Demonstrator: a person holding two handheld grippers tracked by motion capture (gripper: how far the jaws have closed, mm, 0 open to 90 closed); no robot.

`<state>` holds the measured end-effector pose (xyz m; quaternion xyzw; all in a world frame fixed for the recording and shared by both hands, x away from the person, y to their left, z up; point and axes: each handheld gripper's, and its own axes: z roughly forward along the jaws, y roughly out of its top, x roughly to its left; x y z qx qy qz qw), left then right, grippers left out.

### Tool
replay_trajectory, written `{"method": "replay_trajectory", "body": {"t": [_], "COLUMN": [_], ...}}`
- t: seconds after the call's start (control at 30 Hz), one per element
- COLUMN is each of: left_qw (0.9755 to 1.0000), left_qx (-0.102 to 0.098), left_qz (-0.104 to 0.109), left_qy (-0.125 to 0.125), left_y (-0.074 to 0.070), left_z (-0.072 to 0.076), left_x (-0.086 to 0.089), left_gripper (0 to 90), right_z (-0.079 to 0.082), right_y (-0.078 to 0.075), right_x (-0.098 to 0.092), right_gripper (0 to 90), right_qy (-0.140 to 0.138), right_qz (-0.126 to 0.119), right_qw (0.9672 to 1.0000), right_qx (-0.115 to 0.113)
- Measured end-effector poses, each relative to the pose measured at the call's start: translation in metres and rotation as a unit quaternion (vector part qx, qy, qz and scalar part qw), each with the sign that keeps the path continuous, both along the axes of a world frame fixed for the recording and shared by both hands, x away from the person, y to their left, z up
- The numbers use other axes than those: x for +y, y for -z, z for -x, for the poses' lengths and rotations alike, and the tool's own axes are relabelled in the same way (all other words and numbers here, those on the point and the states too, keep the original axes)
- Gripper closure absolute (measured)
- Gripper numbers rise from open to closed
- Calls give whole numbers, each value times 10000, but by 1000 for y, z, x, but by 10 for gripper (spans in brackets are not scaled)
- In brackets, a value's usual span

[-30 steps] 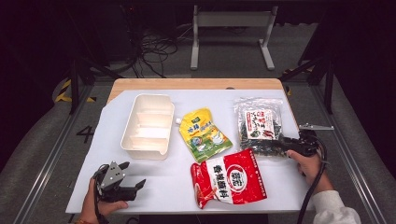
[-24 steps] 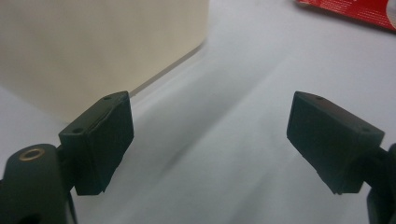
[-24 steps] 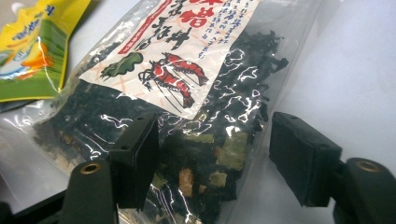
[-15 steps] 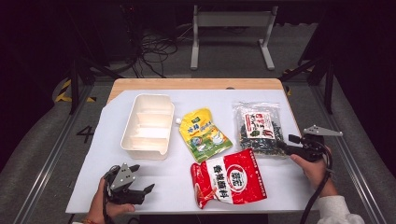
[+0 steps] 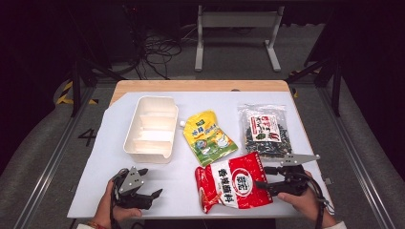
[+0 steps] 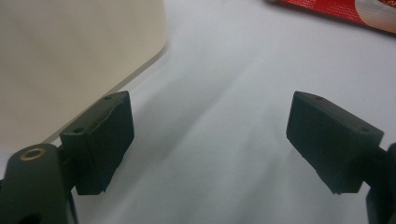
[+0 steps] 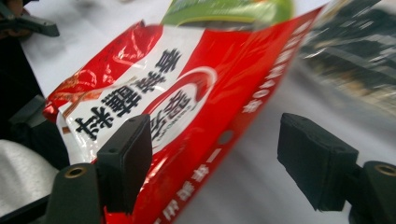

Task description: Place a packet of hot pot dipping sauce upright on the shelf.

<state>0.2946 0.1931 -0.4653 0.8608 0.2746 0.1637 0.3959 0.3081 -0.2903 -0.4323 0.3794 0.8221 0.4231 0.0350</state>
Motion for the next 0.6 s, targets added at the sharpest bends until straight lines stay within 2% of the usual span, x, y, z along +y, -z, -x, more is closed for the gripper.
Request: {"method": "replay_trajectory", "body": {"t": [0.1, 0.13, 0.23, 0.3, 0.4, 0.43, 0.47, 0.5, 0.53, 0.6], "left_qw": [10000, 10000, 9999, 9998, 9994, 9994, 9992, 9989, 9984, 9976], "left_qx": [16, 21, 4, 6, -11, -11, -17, -35, -58, -89], "left_qz": [-8, -13, 9, 54, 104, 104, 120, 117, 146, 180], "left_qy": [26, 75, 132, 195, 320, 320, 384, 445, 551, 658], "left_y": [0, -1, -2, -4, -8, -8, -10, -12, -16, -20], "left_z": [-1, -2, -4, -5, -8, -8, -9, -10, -13, -16], "left_x": [-2, -5, -10, -13, -23, -23, -28, -32, -40, -48], "left_gripper": [157, 157, 157, 157, 157, 157, 157, 157, 157, 157], "right_z": [-2, -3, -3, -3, -4, -4, -5, -5, -6, -8], "right_y": [8, 12, 15, 14, 5, 5, -2, -2, -9, -14], "right_x": [8, 11, 17, 19, 24, 24, 29, 29, 36, 43], "right_gripper": [287, 371, 564, 735, 848, 848, 893, 893, 896, 897], "right_qy": [-169, -374, -660, -805, -990, -990, -1086, -1086, -1188, -1329], "right_qz": [115, 95, 148, 110, 74, 74, 146, 146, 256, 394], "right_qw": [9995, 9986, 9967, 9960, 9950, 9950, 9939, 9939, 9921, 9892], "right_qx": [235, 365, 452, 361, 137, 137, -92, -92, -302, -472]}}
